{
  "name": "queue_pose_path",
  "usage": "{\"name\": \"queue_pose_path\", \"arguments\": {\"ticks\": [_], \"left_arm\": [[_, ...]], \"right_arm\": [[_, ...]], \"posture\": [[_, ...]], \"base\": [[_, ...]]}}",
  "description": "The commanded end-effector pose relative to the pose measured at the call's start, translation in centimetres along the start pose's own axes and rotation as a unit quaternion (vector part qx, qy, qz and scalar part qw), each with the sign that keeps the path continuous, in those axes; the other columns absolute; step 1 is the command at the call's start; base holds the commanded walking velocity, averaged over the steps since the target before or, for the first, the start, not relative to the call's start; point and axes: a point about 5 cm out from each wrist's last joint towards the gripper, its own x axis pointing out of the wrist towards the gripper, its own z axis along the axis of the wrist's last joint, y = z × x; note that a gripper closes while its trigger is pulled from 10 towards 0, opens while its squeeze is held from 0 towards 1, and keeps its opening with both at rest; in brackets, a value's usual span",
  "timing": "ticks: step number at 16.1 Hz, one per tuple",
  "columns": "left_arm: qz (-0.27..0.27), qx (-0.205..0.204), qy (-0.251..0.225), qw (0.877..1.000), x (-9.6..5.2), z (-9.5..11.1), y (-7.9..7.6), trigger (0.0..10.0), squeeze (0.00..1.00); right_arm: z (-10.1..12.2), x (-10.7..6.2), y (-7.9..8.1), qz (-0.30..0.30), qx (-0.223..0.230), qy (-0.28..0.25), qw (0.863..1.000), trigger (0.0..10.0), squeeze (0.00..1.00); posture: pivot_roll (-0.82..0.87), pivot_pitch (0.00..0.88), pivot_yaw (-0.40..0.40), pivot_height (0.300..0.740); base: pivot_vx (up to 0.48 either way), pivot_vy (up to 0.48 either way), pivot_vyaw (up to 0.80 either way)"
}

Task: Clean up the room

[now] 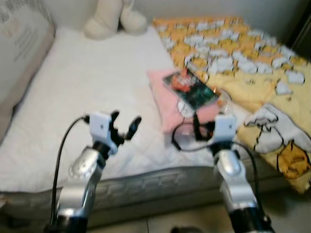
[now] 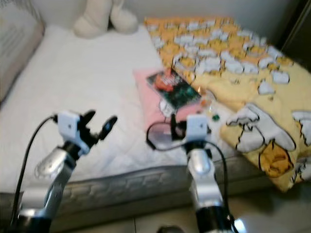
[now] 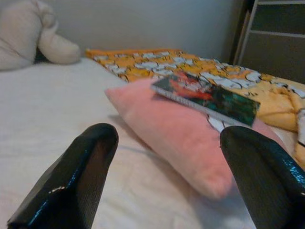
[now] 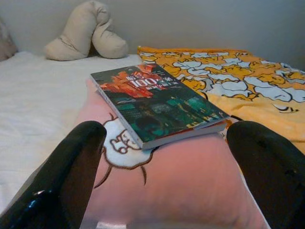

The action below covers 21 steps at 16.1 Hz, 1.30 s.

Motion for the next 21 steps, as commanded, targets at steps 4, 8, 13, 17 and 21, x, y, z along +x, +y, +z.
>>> {"name": "queue_pose_path", "arguments": {"ticks": [4,8,13,17,21], "left_arm": [[-0.002,0.001,-0.005,1.000,0.1,-0.1,-0.9,10.0,0.00],[0.006,-0.004,-0.015,1.000,0.1,0.3,-0.8,10.0,0.00],[-0.009,-0.009,-0.028,1.000,0.0,1.1,-1.4,10.0,0.00],[-0.004,-0.014,-0.025,1.000,0.2,1.5,-1.2,10.0,0.00],[0.027,-0.077,0.046,0.996,0.6,0.1,-0.1,10.0,0.00]], "right_arm": [[0.0,-0.1,-0.5,-0.002,-0.007,-0.001,1.000,10.0,0.00],[0.5,0.0,-0.4,-0.003,-0.005,-0.012,1.000,10.0,0.00],[1.4,-0.1,-0.4,-0.006,-0.007,-0.031,0.999,10.0,0.00],[2.4,0.5,-1.3,-0.023,-0.008,-0.043,0.999,10.0,0.00],[3.1,1.1,-2.5,-0.049,-0.008,-0.048,0.998,10.0,0.00]], "posture": [[-0.09,0.000,0.024,0.740],[-0.09,0.000,0.025,0.740],[-0.09,0.000,0.027,0.740],[-0.09,0.000,0.036,0.740],[-0.08,0.000,0.050,0.740]], "base": [[0.381,-0.290,0.00],[0.389,-0.277,0.00],[0.158,-0.108,0.00],[0.000,0.000,0.00],[0.000,0.000,0.00]]}}
